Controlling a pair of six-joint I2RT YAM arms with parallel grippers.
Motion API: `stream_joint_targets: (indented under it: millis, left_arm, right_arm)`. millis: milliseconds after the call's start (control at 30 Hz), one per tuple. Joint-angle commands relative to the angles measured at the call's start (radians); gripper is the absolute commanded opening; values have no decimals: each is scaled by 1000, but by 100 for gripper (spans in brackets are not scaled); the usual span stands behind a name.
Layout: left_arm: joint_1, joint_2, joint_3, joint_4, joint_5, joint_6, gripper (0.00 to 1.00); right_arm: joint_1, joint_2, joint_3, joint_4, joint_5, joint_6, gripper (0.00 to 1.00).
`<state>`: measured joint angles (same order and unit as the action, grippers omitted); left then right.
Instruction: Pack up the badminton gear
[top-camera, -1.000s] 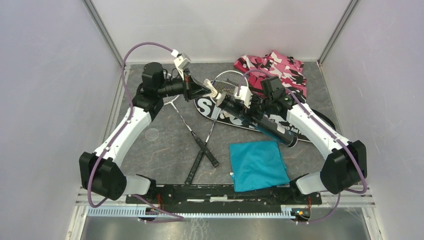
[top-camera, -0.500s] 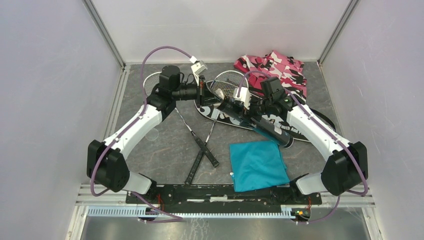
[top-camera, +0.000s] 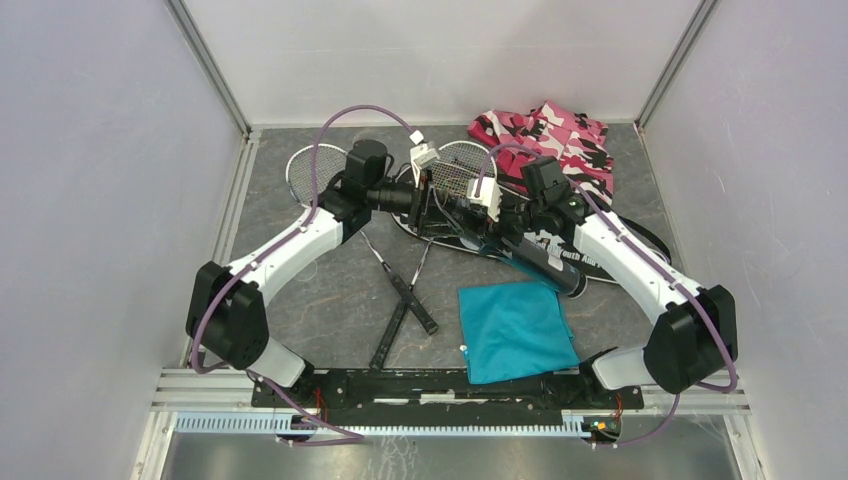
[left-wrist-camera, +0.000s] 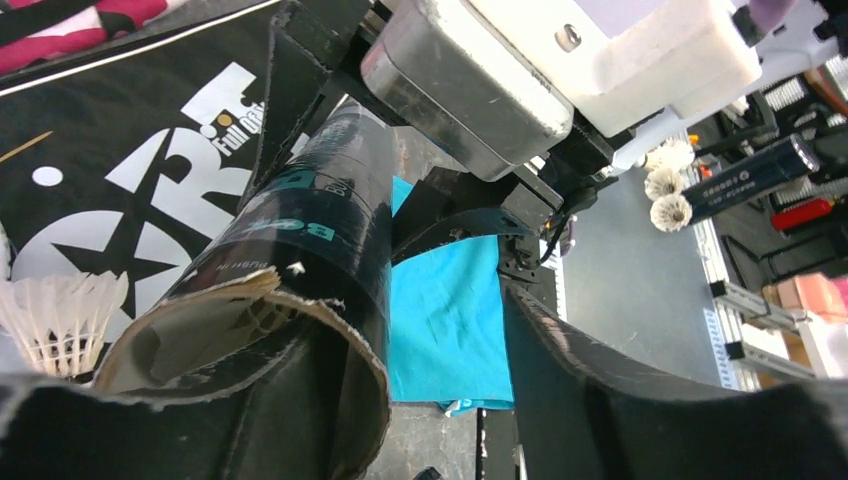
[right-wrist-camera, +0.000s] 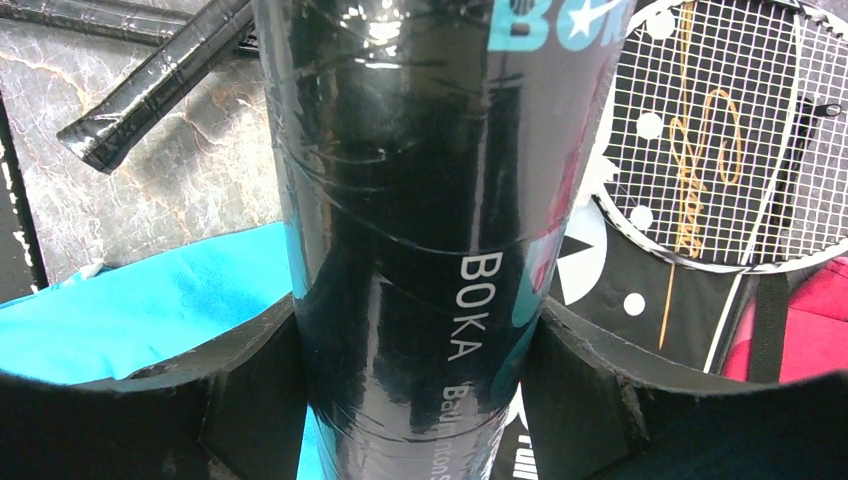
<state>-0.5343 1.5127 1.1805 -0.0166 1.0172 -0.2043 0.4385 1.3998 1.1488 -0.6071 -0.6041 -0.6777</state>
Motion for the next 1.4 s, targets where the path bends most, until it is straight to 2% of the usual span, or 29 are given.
stream_joint_targets:
  millis: [0, 100, 267, 500, 667, 733, 833, 1067, 1233, 1367]
  left_arm:
    - [-35, 27, 42, -76, 98, 103, 70]
    - [-38, 28, 86, -230, 92, 238, 84]
    - [-30, -2, 169, -418, 11, 430, 100]
    - [3, -47, 261, -525, -78, 526, 100]
    - [31, -68, 259, -464, -154, 533, 100]
    - [31, -55, 258, -463, -193, 599, 99]
    - [23, 2, 288, -525, -212, 771, 98]
    - [-52, 224, 493, -710, -328, 1126, 96]
    - [-89, 414, 634, -813, -383, 1302, 95]
    - [-118, 558, 739, -848, -429, 1371, 95]
  right_arm:
    - [2, -54, -11, 79, -37, 23, 30]
    - [-2, -72, -47, 93, -2, 17, 30]
    - [-18, -111, -88, 90, 40, 3, 30]
    - [-81, -143, -118, 60, 93, 3, 30]
    - [-156, -161, -133, 57, 139, 54, 30]
    - [-195, -163, -129, 60, 165, 94, 29]
    - [-240, -156, -119, 63, 216, 146, 30]
    - [-308, -127, -105, 70, 296, 226, 29]
    - [-344, -122, -117, 69, 302, 238, 29]
    - [-365, -134, -171, 91, 307, 253, 28]
